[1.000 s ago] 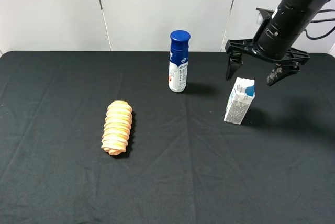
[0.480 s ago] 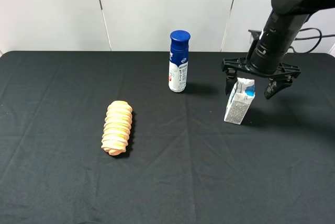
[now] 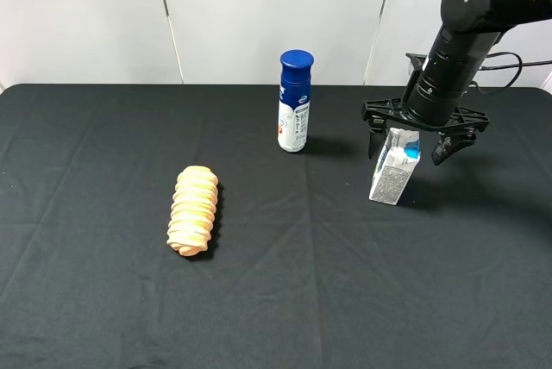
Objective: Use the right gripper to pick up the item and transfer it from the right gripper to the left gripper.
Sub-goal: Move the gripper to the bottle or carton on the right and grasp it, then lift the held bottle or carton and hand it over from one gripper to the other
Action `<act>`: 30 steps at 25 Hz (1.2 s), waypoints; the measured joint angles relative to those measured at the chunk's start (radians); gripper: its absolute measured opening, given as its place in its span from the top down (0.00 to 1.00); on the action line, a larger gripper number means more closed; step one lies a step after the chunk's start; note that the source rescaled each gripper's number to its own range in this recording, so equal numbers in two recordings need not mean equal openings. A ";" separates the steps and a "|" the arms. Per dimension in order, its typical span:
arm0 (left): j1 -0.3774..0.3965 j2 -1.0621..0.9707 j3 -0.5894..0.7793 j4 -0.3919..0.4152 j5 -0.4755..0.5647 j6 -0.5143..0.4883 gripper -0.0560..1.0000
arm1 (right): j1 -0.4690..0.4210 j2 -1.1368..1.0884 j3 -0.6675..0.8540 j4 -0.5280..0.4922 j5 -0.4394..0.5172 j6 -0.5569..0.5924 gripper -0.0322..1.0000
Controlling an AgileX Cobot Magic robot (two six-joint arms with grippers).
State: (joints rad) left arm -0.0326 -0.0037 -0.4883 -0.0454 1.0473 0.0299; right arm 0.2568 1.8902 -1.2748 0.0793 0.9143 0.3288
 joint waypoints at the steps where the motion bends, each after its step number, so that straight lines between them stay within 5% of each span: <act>1: 0.000 0.000 0.000 0.000 0.000 0.000 0.06 | 0.000 0.000 0.000 0.000 0.000 0.000 0.00; 9: 0.000 0.000 0.000 0.000 0.000 0.000 0.06 | 0.000 0.000 0.000 0.000 0.001 0.003 0.04; 11: 0.000 0.000 0.000 0.000 0.000 0.000 0.06 | 0.000 0.000 0.000 0.000 0.007 0.026 0.41; 13: 0.000 0.000 0.000 0.000 0.000 0.000 0.06 | 0.000 0.000 0.000 0.006 0.007 0.053 0.97; 24: 0.000 0.000 0.000 0.000 0.000 0.000 0.06 | 0.000 0.001 -0.010 0.011 0.019 0.067 0.92; 30: 0.000 0.000 0.000 0.000 0.000 0.000 0.06 | 0.000 0.002 -0.108 0.023 0.126 0.028 0.92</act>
State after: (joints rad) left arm -0.0326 -0.0037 -0.4883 -0.0454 1.0473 0.0299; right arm 0.2572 1.8917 -1.3830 0.1027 1.0404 0.3570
